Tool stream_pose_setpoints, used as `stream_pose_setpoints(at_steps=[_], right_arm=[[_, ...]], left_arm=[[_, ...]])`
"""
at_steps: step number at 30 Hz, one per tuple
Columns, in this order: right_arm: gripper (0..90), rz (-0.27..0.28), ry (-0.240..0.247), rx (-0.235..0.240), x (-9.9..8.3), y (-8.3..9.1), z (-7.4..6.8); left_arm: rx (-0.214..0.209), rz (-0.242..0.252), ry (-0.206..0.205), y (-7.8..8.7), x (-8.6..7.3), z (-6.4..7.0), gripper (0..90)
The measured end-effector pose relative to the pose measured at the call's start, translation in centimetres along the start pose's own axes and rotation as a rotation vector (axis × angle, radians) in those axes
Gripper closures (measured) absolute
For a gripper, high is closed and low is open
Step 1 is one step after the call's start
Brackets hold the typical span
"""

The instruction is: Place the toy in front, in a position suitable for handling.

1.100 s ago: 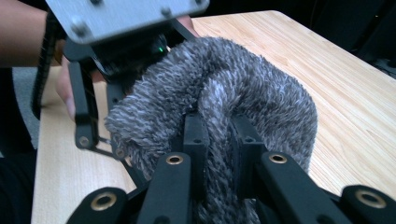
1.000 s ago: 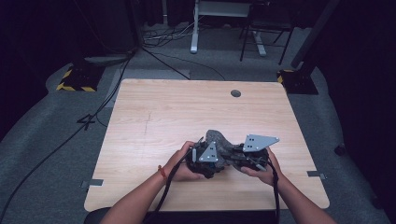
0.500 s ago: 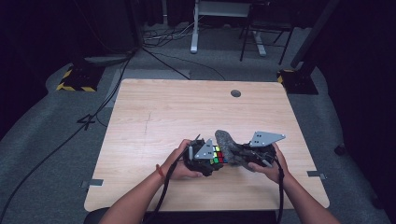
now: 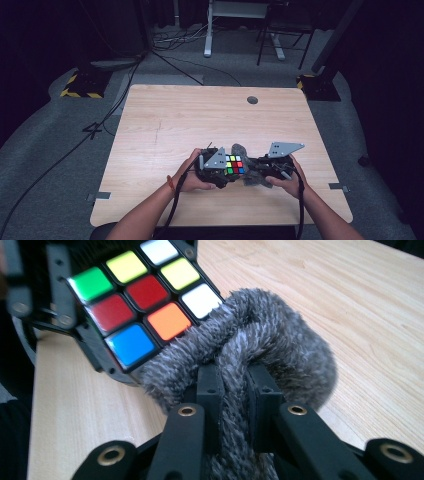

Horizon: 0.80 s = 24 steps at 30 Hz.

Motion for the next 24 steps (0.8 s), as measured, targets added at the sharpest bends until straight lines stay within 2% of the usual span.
stream_pose_setpoints(at_steps=[5,9,15,21,22,23,24], right_arm=[[80.2,0.048,0.013,0.016,1.1,0.5,-0.4],[80.1,0.055,0.04,0.017,1.5,0.5,-0.9],[80.1,0.061,0.077,0.004,1.9,0.5,-1.2],[80.0,0.019,0.068,-0.014,1.1,0.3,-0.8],[80.0,-0.022,0.069,-0.016,0.3,-0.1,-0.7],[80.0,-0.022,0.069,-0.016,0.3,-0.1,-0.7],[80.0,-0.051,0.078,-0.013,-0.2,-0.4,-0.8]], left_arm=[[0.002,-0.028,-0.011,-0.3,-0.4,-0.1,33.3],[0.009,-0.042,-0.03,-0.3,-0.5,-0.2,32.8],[0.02,-0.051,-0.036,-0.2,-0.5,-0.4,33.1],[0.028,-0.023,-0.031,0.1,0.0,-0.4,33.5],[0.031,-0.01,-0.03,0.3,0.3,-0.4,33.5],[0.031,-0.01,-0.03,0.3,0.3,-0.4,33.6],[0.03,0.0,-0.031,0.3,0.5,-0.3,33.6]])
Point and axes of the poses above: each handheld gripper's, and its own axes: y roughly backward along the jaws, x roughly out of its top, z roughly to its right, the point moved 9 cm from there along -y, roughly forward along the jaws, and after that the axes turned 10 degrees about z, right-handed, at the moved point
